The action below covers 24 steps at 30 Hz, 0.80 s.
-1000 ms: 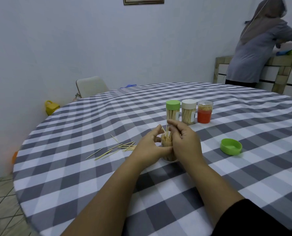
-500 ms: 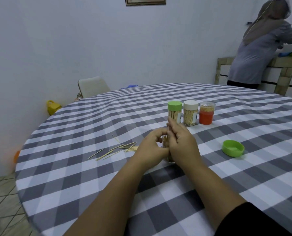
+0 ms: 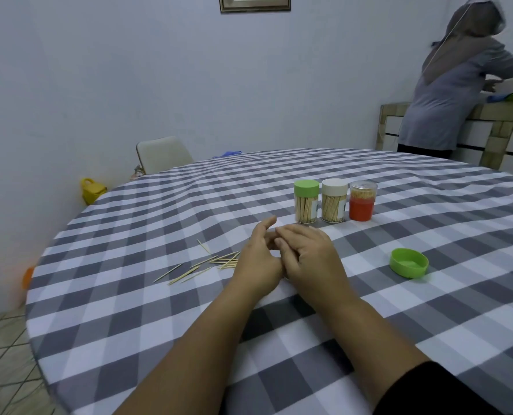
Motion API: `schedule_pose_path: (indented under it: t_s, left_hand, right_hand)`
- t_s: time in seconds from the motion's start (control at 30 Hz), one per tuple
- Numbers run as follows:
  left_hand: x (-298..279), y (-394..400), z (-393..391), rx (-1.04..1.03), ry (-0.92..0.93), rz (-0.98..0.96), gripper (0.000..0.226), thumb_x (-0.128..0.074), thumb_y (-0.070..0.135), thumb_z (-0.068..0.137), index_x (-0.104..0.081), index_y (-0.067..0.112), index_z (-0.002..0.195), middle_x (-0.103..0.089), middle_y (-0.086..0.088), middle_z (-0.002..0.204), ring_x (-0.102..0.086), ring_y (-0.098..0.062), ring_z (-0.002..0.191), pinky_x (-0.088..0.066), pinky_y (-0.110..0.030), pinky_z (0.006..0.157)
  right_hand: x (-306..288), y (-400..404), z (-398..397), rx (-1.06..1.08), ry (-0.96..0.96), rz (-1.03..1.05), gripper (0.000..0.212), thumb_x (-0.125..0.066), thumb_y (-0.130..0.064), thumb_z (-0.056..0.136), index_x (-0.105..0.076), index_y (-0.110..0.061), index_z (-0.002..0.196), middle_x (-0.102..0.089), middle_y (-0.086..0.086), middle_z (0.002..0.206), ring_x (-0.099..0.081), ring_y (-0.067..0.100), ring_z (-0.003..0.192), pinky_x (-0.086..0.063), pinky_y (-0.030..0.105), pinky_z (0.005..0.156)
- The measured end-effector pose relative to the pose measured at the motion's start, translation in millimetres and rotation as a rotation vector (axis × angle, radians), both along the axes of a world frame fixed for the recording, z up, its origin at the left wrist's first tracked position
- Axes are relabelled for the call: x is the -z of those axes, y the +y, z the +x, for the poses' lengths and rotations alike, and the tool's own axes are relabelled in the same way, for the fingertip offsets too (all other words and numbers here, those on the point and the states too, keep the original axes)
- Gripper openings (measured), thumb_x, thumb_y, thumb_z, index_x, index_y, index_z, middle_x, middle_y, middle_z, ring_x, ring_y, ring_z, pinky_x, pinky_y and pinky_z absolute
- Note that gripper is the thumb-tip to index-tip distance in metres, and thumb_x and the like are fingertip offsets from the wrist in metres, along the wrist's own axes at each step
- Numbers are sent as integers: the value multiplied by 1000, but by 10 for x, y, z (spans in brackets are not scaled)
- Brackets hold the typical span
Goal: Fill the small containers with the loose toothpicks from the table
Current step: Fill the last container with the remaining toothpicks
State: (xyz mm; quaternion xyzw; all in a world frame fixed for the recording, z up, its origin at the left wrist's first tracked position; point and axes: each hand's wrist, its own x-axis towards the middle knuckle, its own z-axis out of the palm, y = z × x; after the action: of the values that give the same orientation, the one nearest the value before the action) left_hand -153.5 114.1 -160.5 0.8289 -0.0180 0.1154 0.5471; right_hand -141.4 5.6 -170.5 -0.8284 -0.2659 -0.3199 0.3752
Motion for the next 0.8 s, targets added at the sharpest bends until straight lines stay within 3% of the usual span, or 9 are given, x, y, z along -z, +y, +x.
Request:
schedule_pose_path:
  t_s: [0.1,0.13,0.23,0.33,0.37,0.43,0.57,0.8]
  left_hand:
    - [15,3,17,-18,2,-48,75,-64,-1,82,-30,26,144,-55,20,106,-53,7,96,-48,-7,58]
    - [13,6,21,-22,4,-55,75,-63,-2,83,-30,26,144,-55,19,105,-53,7,94,-47,-6,56]
    - [3,18,25,-30,4,-58,78,-62,-5,82,-28,27,145,-53,17,102,-53,5,88,-47,-5,56]
    - [27,28,18,-32,-9,-74,82,-71,8,80,-27,30,145,-57,18,111,-54,0,110,-57,-27,81]
    - [36,29,19,-37,-8,-72,84,-74,13,78,-27,31,145,-58,16,117,-52,-3,116,-55,-36,89]
    - [37,30,21,-39,-9,-73,85,-75,15,77,-27,31,146,-59,14,121,-51,-3,118,-52,-41,95]
    - [42,40,37,-28,-11,-77,82,-73,14,79,-28,30,145,-60,17,118,-51,-2,118,-52,-42,94]
    - [18,114,-14,34,61,127,80,-70,9,80,-30,28,146,-49,10,135,-48,-4,121,-45,-21,92]
  right_hand:
    - [-14,-51,34,59,96,-93,42,-37,-34,92,-67,-17,117,-66,-3,119,-46,15,127,-19,28,106]
    - [-16,-59,36,32,119,-124,45,-33,-37,93,-66,-22,119,-64,-7,121,-43,12,128,-18,27,106]
    - [-20,-57,10,-103,106,-70,43,-33,-39,94,-66,-24,118,-66,-9,118,-52,6,116,-36,40,104]
    - [-53,-95,6,-72,213,79,37,-40,-30,99,-57,-18,130,-51,-2,138,-42,8,128,-33,42,108]
    - [-56,-122,17,-48,257,82,37,-38,-28,100,-53,-18,133,-45,-2,143,-36,9,132,-29,43,111]
    - [-53,-160,31,-7,314,-22,38,-34,-29,101,-52,-22,134,-38,-4,147,-29,9,136,-21,40,113]
    - [-65,-146,12,4,318,-44,39,-33,-36,101,-52,-25,133,-39,-7,146,-28,8,135,-19,37,109]
    - [-36,-70,-34,-151,549,83,64,-49,-26,97,-15,-32,149,-18,-5,155,-27,15,139,-29,25,103]
